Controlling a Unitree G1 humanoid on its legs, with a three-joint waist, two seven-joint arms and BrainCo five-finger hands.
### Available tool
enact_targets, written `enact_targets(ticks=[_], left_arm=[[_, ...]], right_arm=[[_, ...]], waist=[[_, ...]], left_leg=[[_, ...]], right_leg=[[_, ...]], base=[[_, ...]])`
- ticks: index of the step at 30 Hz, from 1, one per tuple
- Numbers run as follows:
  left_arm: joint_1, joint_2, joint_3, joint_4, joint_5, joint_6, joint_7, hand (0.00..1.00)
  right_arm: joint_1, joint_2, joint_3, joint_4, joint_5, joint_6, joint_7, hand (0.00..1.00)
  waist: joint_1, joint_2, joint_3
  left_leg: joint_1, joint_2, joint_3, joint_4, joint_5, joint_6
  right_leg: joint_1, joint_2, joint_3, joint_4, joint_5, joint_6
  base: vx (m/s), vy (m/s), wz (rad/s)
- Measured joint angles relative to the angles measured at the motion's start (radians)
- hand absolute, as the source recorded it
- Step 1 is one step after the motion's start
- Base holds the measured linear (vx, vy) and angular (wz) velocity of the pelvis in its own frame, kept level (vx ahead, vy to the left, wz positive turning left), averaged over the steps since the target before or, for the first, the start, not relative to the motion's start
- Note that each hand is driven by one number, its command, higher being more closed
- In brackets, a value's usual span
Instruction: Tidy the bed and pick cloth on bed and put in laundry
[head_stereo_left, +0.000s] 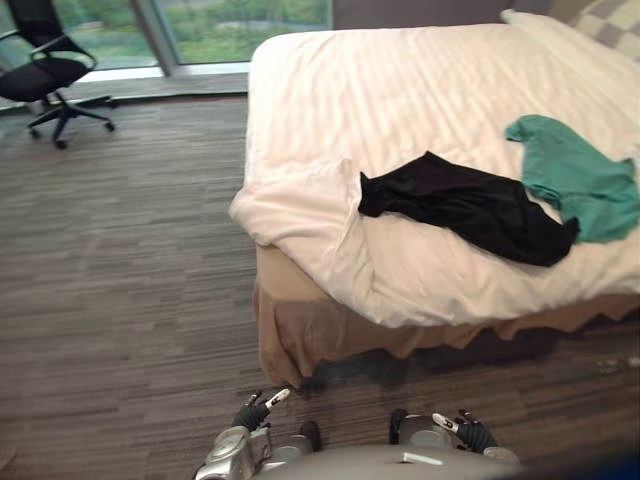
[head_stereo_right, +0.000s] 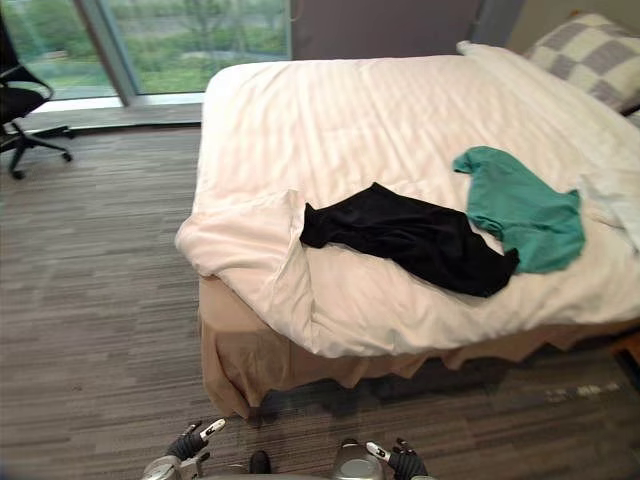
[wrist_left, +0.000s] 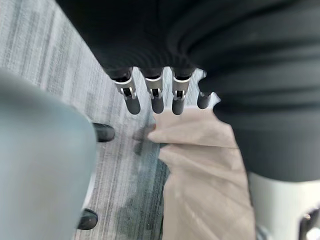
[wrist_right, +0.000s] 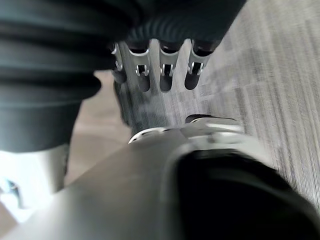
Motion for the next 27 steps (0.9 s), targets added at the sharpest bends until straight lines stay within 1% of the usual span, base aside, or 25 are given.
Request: enact_targets(ticks=[1, 2, 4, 5, 6, 7, 8, 10, 12, 14, 16, 18, 19, 20, 21, 22, 23, 25, 26, 27], left_arm=[[0.002, -0.003, 0.000, 0.000, -0.001, 0.000, 0.002, 0.00], [0.003, -0.003, 0.000, 0.000, -0.003, -0.001, 0.003, 0.00], [0.003, 0.003, -0.002, 0.001, -0.014, -0.005, 0.014, 0.00], [0.007, 0.008, -0.003, 0.003, -0.042, -0.006, 0.025, 0.00], [0.009, 0.008, -0.003, 0.004, -0.060, -0.007, 0.033, 0.00], [0.016, 0.012, -0.002, 0.006, -0.105, -0.009, 0.048, 0.00], [0.019, 0.016, -0.002, 0.009, -0.126, -0.011, 0.054, 0.00], [0.020, 0.027, 0.003, 0.037, -0.204, -0.016, 0.068, 0.00], [0.023, 0.026, 0.017, 0.042, -0.241, -0.029, 0.078, 0.00], [0.029, 0.018, 0.037, 0.044, -0.285, -0.052, 0.087, 0.00], [0.038, 0.018, 0.050, 0.043, -0.359, -0.106, 0.090, 0.00], [0.037, 0.008, 0.076, 0.040, -0.410, -0.137, 0.092, 0.00], [0.037, 0.005, 0.089, 0.030, -0.459, -0.162, 0.103, 0.00], [0.039, 0.006, 0.097, 0.020, -0.474, -0.167, 0.110, 0.00], [0.046, 0.006, 0.116, -0.006, -0.509, -0.174, 0.109, 0.00], [0.053, 0.007, 0.147, -0.066, -0.554, -0.193, 0.107, 0.00], [0.053, 0.009, 0.156, -0.095, -0.561, -0.202, 0.107, 0.00], [0.052, 0.013, 0.188, -0.206, -0.585, -0.239, 0.108, 0.00], [0.043, 0.017, 0.203, -0.261, -0.591, -0.265, 0.108, 0.00], [0.036, 0.020, 0.212, -0.289, -0.591, -0.279, 0.109, 0.00]], right_arm=[[-0.010, -0.010, 0.023, 0.002, 0.019, 0.006, 0.009, 0.00], [-0.011, -0.010, 0.028, 0.002, 0.030, 0.007, 0.012, 0.00], [-0.020, -0.003, 0.035, 0.002, 0.062, 0.013, 0.016, 0.00], [-0.025, 0.005, 0.035, 0.002, 0.073, 0.021, 0.016, 0.00], [-0.027, 0.007, 0.035, 0.004, 0.075, 0.027, 0.016, 0.00], [-0.028, 0.014, 0.035, 0.007, 0.082, 0.038, 0.016, 0.00], [-0.028, 0.017, 0.035, 0.009, 0.082, 0.043, 0.016, 0.00], [-0.029, 0.027, 0.034, 0.024, 0.091, 0.056, 0.015, 0.00], [-0.027, 0.027, 0.031, 0.031, 0.102, 0.071, 0.014, 0.00], [-0.026, 0.027, 0.020, 0.035, 0.109, 0.088, 0.014, 0.00], [-0.024, 0.026, -0.001, 0.036, 0.109, 0.103, 0.013, 0.00], [-0.024, 0.027, -0.021, 0.038, 0.109, 0.117, 0.012, 0.00], [-0.024, 0.029, -0.028, 0.038, 0.109, 0.129, 0.011, 0.00], [-0.023, 0.029, -0.033, 0.038, 0.110, 0.133, 0.012, 0.00], [-0.023, 0.028, -0.036, 0.037, 0.110, 0.140, 0.012, 0.00], [-0.026, 0.028, -0.044, 0.031, 0.112, 0.153, 0.013, 0.00], [-0.026, 0.027, -0.047, 0.030, 0.113, 0.158, 0.014, 0.00], [-0.023, 0.024, -0.060, 0.024, 0.132, 0.182, 0.016, 0.00], [-0.023, 0.023, -0.064, 0.019, 0.144, 0.197, 0.018, 0.00], [-0.024, 0.022, -0.064, 0.016, 0.149, 0.205, 0.021, 0.00]], waist=[[0.001, 0.004, -0.002], [0.005, 0.001, -0.003], [0.013, -0.011, -0.008], [0.013, -0.016, -0.018], [0.013, -0.018, -0.021], [0.014, -0.029, -0.027], [0.015, -0.035, -0.030], [0.026, -0.049, -0.039], [0.026, -0.053, -0.042], [0.033, -0.053, -0.042], [0.037, -0.052, -0.042], [0.039, -0.052, -0.042], [0.040, -0.054, -0.043], [0.041, -0.053, -0.043], [0.044, -0.054, -0.043], [0.045, -0.053, -0.048], [0.046, -0.053, -0.049], [0.063, -0.042, -0.057], [0.064, -0.038, -0.064], [0.064, -0.037, -0.065]], left_leg=[[0.011, 0.017, -0.005, -0.006, -0.001, -0.008], [0.016, 0.020, -0.006, -0.006, -0.005, -0.013], [0.031, 0.033, -0.007, -0.006, -0.010, -0.022], [0.031, 0.034, -0.007, -0.006, -0.009, -0.025], [0.031, 0.034, -0.007, -0.006, -0.008, -0.027], [0.030, 0.033, -0.007, -0.006, -0.008, -0.027], [0.029, 0.032, -0.007, -0.006, -0.008, -0.027], [0.028, 0.023, -0.015, -0.002, -0.007, -0.027], [0.028, 0.014, -0.029, -0.003, -0.004, -0.024], [0.025, 0.004, -0.038, -0.006, 0.000, -0.020], [0.011, -0.006, -0.060, -0.007, 0.009, -0.013], [0.000, -0.009, -0.074, -0.008, 0.014, -0.011], [-0.010, -0.012, -0.090, -0.008, 0.022, -0.009], [-0.011, -0.012, -0.095, -0.008, 0.024, -0.009], [-0.013, -0.013, -0.104, -0.009, 0.027, -0.008], [-0.026, -0.015, -0.113, -0.009, 0.032, -0.006], [-0.029, -0.016, -0.113, -0.009, 0.033, -0.007], [-0.037, -0.017, -0.116, -0.009, 0.033, -0.007], [-0.043, -0.019, -0.118, -0.009, 0.033, -0.007], [-0.044, -0.021, -0.120, -0.009, 0.032, -0.008]], right_leg=[[0.029, 0.020, -0.014, -0.025, 0.000, -0.001], [0.040, 0.028, -0.018, -0.036, 0.000, -0.001], [0.071, 0.046, -0.025, -0.062, 0.000, -0.001], [0.081, 0.049, -0.028, -0.076, 0.000, -0.001], [0.086, 0.050, -0.030, -0.081, 0.000, -0.001], [0.089, 0.050, -0.034, -0.086, 0.000, -0.001], [0.091, 0.050, -0.036, -0.090, 0.000, -0.001], [0.105, 0.045, -0.048, -0.106, 0.000, -0.002], [0.115, 0.039, -0.063, -0.112, 0.000, -0.002], [0.122, 0.031, -0.078, -0.115, 0.000, -0.001], [0.122, 0.021, -0.103, -0.114, -0.003, 0.001], [0.122, 0.018, -0.123, -0.114, -0.005, 0.003], [0.123, 0.014, -0.145, -0.114, -0.007, 0.006], [0.124, 0.014, -0.151, -0.114, -0.008, 0.006], [0.125, 0.013, -0.160, -0.115, -0.008, 0.006], [0.125, 0.006, -0.179, -0.116, -0.011, 0.009], [0.124, 0.005, -0.183, -0.116, -0.011, 0.009], [0.122, 0.003, -0.192, -0.119, -0.011, 0.009], [0.123, 0.001, -0.201, -0.125, -0.011, 0.008], [0.125, 0.001, -0.203, -0.127, -0.011, 0.008]], base=[[0.13, -0.138, 0.18], [0.13, -0.130, 0.15], [0.10, -0.078, 0.09], [0.09, -0.064, 0.13], [0.08, -0.035, 0.15], [0.05, -0.013, 0.11], [0.06, -0.005, 0.13], [0.03, 0.005, 0.15], [-0.01, 0.006, 0.23], [-0.05, 0.015, 0.28], [-0.08, 0.016, 0.34], [-0.07, 0.006, 0.38], [-0.07, 0.001, 0.40], [-0.08, 0.000, 0.34], [-0.06, 0.000, 0.34], [-0.07, 0.009, 0.31], [-0.07, 0.015, 0.28], [-0.04, 0.018, 0.14], [-0.01, 0.013, 0.14], [0.00, 0.017, 0.14]])
